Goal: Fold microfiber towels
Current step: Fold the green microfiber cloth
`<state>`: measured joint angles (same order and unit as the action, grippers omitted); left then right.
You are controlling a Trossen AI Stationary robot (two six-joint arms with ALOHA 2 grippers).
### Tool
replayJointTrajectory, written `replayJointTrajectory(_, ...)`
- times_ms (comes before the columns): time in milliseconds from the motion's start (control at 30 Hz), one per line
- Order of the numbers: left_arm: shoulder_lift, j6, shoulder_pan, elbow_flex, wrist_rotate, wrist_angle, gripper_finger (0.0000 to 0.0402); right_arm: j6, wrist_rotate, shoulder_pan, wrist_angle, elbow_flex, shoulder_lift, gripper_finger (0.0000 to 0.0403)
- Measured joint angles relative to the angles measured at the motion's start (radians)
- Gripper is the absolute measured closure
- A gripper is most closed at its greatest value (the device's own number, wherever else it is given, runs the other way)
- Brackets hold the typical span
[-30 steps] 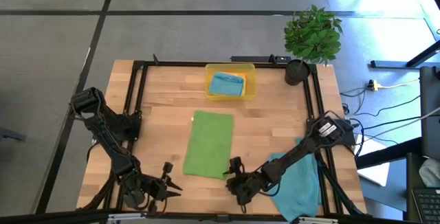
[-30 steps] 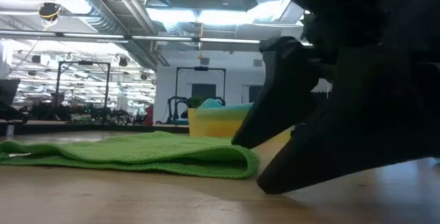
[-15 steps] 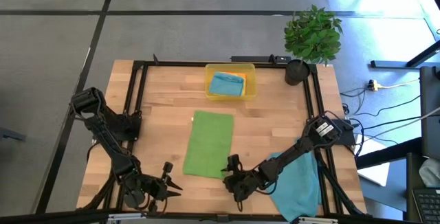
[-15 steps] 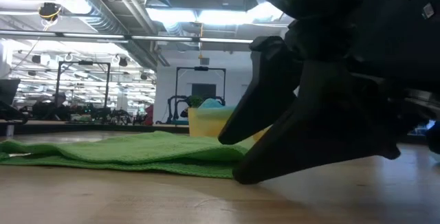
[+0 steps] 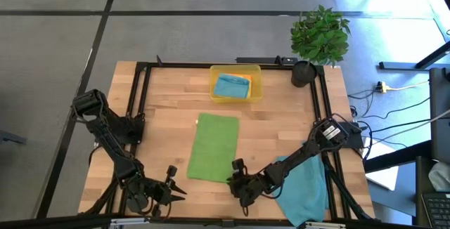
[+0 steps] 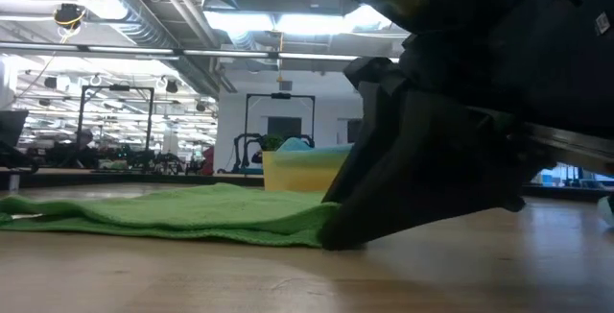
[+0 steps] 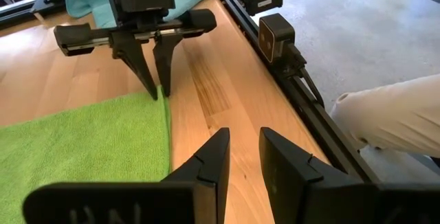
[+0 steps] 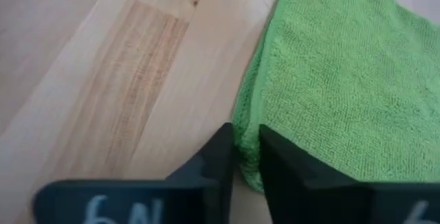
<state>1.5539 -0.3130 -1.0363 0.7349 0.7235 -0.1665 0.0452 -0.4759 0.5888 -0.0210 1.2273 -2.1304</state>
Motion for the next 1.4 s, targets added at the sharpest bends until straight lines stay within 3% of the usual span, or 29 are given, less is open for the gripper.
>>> replayJointTrajectory(200, 0.000, -0.003, 0.000, 0.000, -0.039, 0.034, 0.0330, 0.042, -0.018, -0.008, -0.073, -0.002, -0.004, 0.0394)
replayJointTrajectory(467, 0.000, -0.131, 0.000, 0.000, -0.034, 0.306, 0.0330, 0.266, -0.061, -0.026, -0.078, -0.002, -0.003, 0.0395)
replayJointTrajectory(667, 0.004, -0.130, 0.010, -0.001, -0.015, 0.332, 0.0330, 0.420, -0.060, -0.053, -0.092, -0.002, -0.002, 0.0397)
replayJointTrajectory(867, 0.071, -0.123, 0.041, -0.026, -0.015, 0.333, 0.0324, 0.425, -0.055, -0.063, -0.125, -0.001, 0.009, 0.0399)
replayJointTrajectory(1067, 0.157, -0.122, 0.072, -0.029, -0.011, 0.266, 0.0293, 0.430, -0.057, -0.063, -0.127, 0.000, 0.050, 0.0399)
replayJointTrajectory(1400, 0.169, -0.122, 0.077, -0.029, 0.007, 0.236, 0.0217, 0.430, -0.082, -0.083, -0.131, 0.001, 0.081, 0.0400)
